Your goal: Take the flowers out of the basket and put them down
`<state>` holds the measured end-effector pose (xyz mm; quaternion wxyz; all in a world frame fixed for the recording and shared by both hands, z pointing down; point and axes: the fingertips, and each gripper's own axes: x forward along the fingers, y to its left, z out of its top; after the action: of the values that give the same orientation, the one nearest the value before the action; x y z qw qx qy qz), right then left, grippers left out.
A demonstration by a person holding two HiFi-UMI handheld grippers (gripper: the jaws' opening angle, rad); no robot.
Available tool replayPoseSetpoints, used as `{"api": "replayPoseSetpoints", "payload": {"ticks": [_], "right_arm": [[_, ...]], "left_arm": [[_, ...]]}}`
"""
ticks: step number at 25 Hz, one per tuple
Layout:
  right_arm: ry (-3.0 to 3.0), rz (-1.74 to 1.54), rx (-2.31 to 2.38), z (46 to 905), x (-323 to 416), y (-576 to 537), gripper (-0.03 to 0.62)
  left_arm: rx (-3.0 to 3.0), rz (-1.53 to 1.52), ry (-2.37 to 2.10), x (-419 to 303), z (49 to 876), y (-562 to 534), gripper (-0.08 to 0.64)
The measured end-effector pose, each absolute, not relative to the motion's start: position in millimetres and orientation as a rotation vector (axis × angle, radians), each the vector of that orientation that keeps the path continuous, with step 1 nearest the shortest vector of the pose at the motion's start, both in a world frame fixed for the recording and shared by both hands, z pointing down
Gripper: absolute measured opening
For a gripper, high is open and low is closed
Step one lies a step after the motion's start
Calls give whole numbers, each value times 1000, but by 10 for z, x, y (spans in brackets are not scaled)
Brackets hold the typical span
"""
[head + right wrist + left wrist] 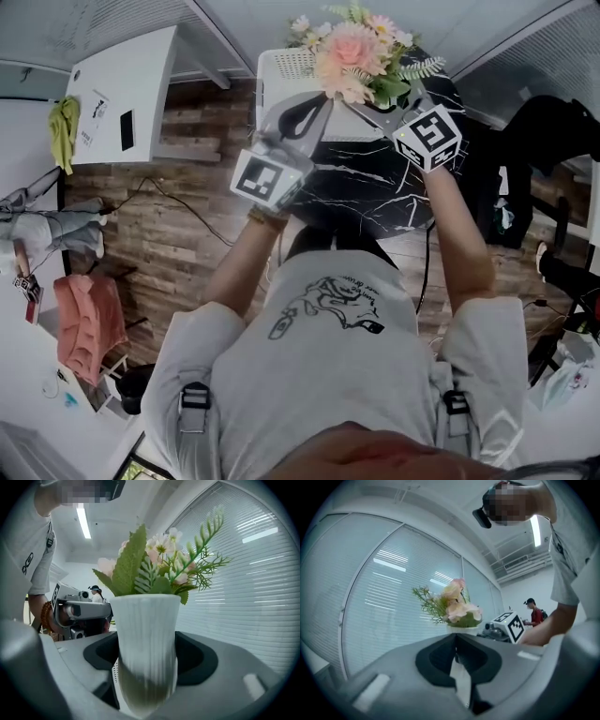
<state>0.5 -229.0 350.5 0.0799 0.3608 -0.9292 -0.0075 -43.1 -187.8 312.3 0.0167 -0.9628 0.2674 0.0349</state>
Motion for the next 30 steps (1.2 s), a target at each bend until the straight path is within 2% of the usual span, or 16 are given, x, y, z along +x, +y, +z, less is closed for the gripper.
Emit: {"api": "replayPoseSetpoints", "payload": {"ticks": [30], "right_arm": [[-2551,5,1529,3404,1839,-1376,354]], "left_arm": [[-3115,159,328,1278,3071,-1166,5]]}}
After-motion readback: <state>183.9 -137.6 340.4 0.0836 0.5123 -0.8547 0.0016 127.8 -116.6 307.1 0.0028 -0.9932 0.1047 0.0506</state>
